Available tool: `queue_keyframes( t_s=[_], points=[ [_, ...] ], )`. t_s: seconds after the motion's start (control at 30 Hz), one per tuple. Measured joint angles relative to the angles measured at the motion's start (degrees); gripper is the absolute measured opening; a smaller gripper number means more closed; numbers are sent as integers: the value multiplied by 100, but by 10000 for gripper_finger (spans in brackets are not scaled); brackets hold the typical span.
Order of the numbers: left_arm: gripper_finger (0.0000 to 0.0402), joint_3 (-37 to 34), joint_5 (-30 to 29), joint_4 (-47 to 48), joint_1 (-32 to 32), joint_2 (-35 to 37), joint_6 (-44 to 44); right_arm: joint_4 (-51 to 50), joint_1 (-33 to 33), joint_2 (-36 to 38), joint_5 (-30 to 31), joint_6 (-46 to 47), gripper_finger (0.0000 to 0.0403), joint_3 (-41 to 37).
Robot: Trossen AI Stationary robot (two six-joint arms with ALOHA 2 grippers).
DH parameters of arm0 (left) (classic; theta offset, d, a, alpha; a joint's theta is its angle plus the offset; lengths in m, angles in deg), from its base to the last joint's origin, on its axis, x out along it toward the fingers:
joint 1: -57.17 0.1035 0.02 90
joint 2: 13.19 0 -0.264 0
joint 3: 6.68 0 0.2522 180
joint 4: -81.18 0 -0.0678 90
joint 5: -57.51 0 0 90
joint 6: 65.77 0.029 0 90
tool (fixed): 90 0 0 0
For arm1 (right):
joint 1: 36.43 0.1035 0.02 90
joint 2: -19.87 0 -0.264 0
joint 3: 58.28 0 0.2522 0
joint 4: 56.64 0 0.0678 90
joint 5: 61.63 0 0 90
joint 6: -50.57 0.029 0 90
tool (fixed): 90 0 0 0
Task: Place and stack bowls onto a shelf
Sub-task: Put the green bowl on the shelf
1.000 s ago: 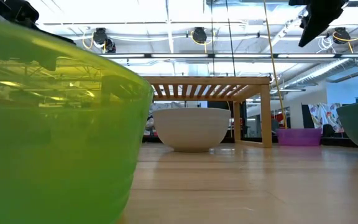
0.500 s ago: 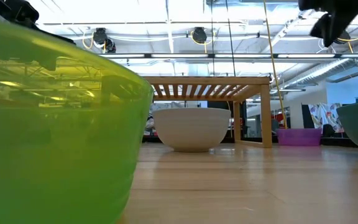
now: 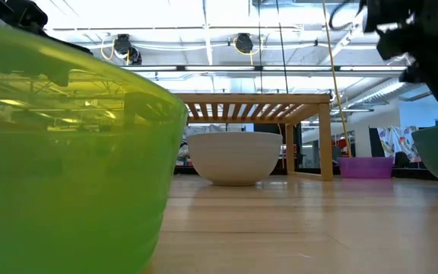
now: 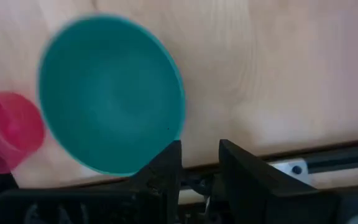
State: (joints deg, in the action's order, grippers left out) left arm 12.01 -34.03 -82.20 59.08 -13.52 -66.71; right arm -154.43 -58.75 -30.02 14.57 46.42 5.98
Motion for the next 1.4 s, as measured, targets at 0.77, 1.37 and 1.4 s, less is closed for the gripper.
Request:
queue_keyframes(
  t_s=[0.77, 1.37, 1.4],
  points=[
    [60, 2, 4, 4, 0, 0, -261, 1798, 519, -90, -428, 796, 100, -1160],
    [60, 2, 11, 7, 0, -1, -259, 2552, 863, -109, -429, 2044, 100, -1850],
    [60, 2, 12, 6, 0, -1, -259, 2600, 863, -114, -430, 2245, 100, -1892]
  ],
)
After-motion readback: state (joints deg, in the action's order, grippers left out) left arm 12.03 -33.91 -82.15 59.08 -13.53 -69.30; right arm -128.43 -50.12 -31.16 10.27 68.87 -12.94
